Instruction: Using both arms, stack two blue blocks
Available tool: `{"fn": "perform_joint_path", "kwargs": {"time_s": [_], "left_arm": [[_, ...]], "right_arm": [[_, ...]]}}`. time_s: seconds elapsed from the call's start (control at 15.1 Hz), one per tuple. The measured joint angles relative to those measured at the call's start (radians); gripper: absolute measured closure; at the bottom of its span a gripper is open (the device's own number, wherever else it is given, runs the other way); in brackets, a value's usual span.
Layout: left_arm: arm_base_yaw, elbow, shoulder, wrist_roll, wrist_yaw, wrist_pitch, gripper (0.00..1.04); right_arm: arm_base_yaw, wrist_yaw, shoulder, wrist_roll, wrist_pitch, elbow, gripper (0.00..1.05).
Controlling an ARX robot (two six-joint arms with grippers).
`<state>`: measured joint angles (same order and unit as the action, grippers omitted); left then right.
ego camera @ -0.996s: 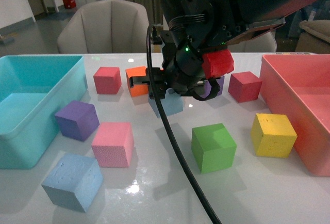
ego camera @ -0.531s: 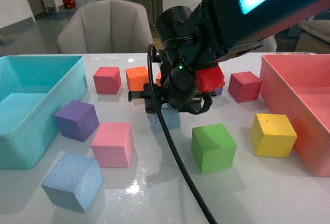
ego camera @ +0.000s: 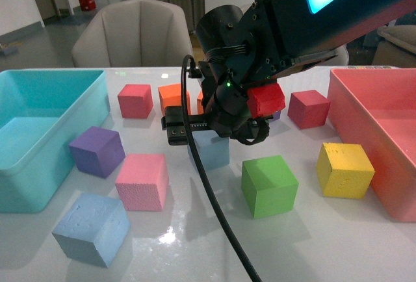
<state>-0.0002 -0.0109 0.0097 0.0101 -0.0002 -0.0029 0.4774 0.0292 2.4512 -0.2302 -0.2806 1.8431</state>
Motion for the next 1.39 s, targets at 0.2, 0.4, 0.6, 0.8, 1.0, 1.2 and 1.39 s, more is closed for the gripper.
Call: {"fn": "perform_joint_path", "kwargs": {"time_s": [0.2,0.4,0.6,0.8,1.0,1.2,1.39], "left_arm": [[0.000,0.000,0.000,0.000,0.000,0.000,0.07],[0.000,0.000,0.000,0.000,0.000,0.000,0.07],[0.000,0.000,0.000,0.000,0.000,0.000,0.07],[0.000,0.000,0.000,0.000,0.000,-0.001,0.07],[0.000,0.000,0.000,0.000,0.000,0.000,0.07],[0.000,0.000,0.000,0.000,-0.001,-0.002,0.07],[0.000,0.000,0.000,0.000,0.000,-0.001,0.07]], "right_arm": [[-0.001,0.006,-0.133,-0.002,0.072,-0.103,0.06],[-0.013,-0.005,-0.356,-0.014,0.230,-0.300,0.06],[-0.025,-0.093,-0.636,-0.008,0.448,-0.627,0.06],[-0.033,-0.203,-1.010,0.004,0.543,-1.026,0.06],[-0.067,-0.249,-1.350,0.003,0.548,-1.320,0.06],[-0.197,-0.285,-1.408,0.121,0.890,-1.501,0.25],[-0.375,-0.143,-1.775,0.207,0.801,-1.706,0.66]]}}
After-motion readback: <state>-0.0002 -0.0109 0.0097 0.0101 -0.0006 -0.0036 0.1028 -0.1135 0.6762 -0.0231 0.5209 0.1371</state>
